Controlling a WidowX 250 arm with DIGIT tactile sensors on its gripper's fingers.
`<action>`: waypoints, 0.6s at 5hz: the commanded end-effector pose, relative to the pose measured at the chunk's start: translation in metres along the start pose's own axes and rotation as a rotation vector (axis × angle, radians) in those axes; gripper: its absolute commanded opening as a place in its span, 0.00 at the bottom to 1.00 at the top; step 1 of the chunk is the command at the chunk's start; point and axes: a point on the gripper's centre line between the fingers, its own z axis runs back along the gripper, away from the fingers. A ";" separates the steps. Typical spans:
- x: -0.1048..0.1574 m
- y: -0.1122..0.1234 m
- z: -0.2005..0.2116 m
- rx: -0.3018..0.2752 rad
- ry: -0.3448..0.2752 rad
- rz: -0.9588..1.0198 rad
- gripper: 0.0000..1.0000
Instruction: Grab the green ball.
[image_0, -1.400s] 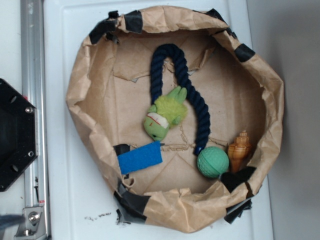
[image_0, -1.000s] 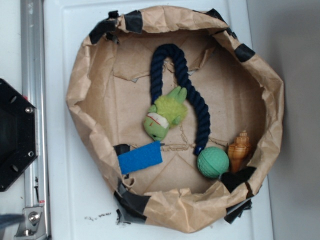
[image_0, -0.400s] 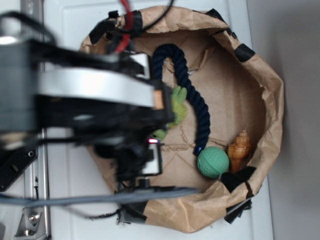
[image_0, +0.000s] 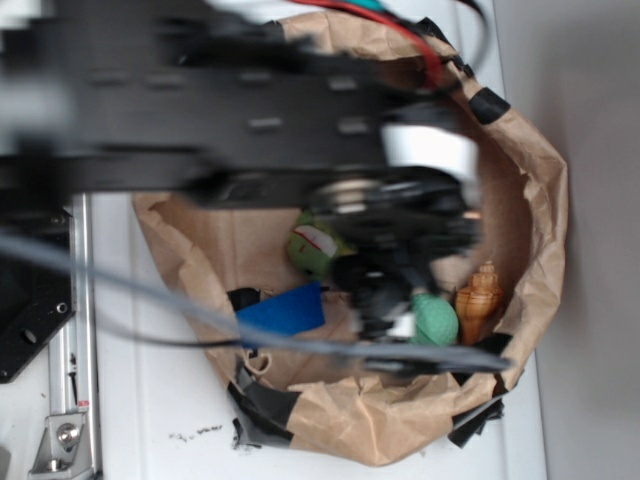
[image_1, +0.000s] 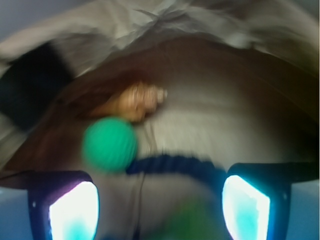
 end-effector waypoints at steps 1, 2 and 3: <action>0.008 -0.061 -0.026 -0.053 -0.040 -0.269 1.00; 0.003 -0.069 -0.038 -0.149 -0.028 -0.315 1.00; -0.007 -0.084 -0.044 -0.182 -0.010 -0.329 1.00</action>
